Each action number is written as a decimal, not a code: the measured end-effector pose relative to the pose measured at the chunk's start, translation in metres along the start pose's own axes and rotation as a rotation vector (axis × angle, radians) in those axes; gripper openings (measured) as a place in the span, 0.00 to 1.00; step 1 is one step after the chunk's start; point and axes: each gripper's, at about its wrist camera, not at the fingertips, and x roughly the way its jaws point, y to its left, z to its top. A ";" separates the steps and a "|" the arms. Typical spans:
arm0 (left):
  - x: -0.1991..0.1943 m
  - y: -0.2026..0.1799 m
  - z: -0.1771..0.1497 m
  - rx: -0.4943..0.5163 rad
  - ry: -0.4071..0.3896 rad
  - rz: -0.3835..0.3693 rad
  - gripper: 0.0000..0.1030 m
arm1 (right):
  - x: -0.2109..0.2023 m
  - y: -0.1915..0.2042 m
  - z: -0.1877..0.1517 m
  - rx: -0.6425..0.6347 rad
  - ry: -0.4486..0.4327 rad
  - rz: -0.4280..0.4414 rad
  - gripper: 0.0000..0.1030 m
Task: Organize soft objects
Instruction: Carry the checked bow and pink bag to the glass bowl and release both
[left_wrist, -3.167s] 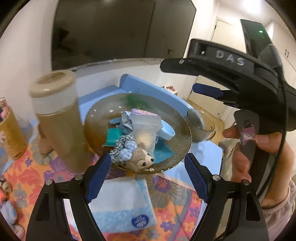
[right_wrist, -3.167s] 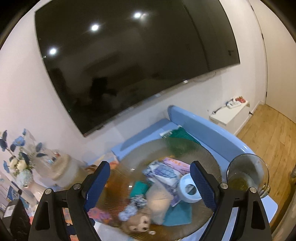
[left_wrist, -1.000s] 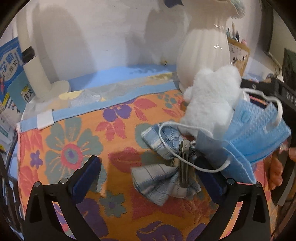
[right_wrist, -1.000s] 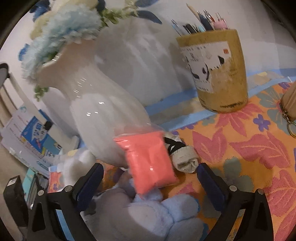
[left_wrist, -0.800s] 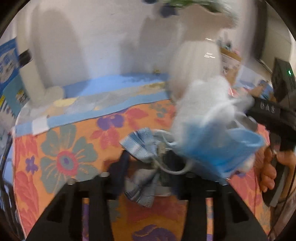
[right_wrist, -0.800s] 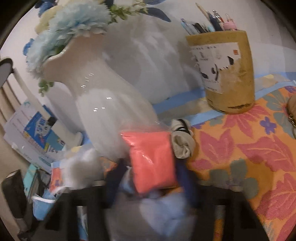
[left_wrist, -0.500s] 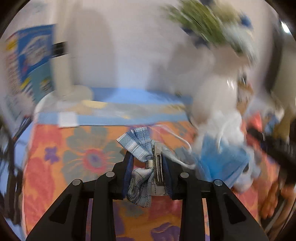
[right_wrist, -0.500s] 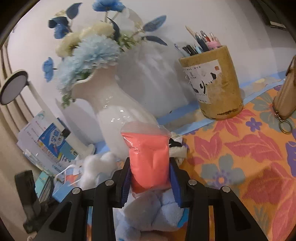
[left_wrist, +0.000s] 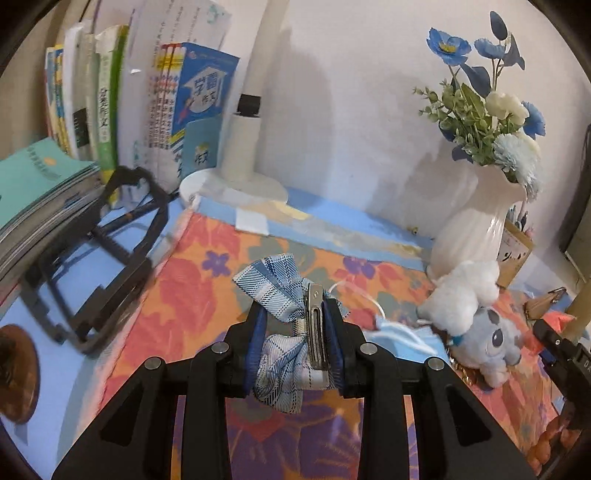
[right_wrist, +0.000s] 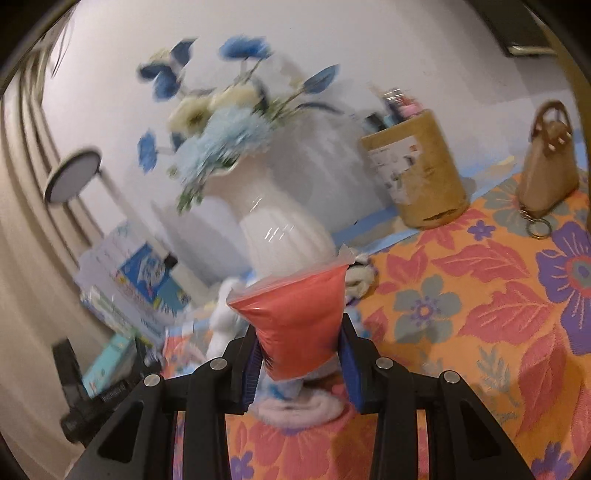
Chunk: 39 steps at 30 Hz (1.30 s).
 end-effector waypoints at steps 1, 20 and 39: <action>-0.001 0.001 -0.002 -0.006 0.018 0.002 0.27 | 0.002 0.003 -0.002 -0.017 0.020 0.001 0.36; -0.022 -0.140 0.034 0.038 0.103 -0.281 0.27 | -0.046 0.001 0.055 -0.052 0.079 0.004 0.36; -0.049 -0.384 0.010 0.413 0.153 -0.704 0.27 | -0.204 -0.097 0.153 0.045 -0.135 -0.153 0.36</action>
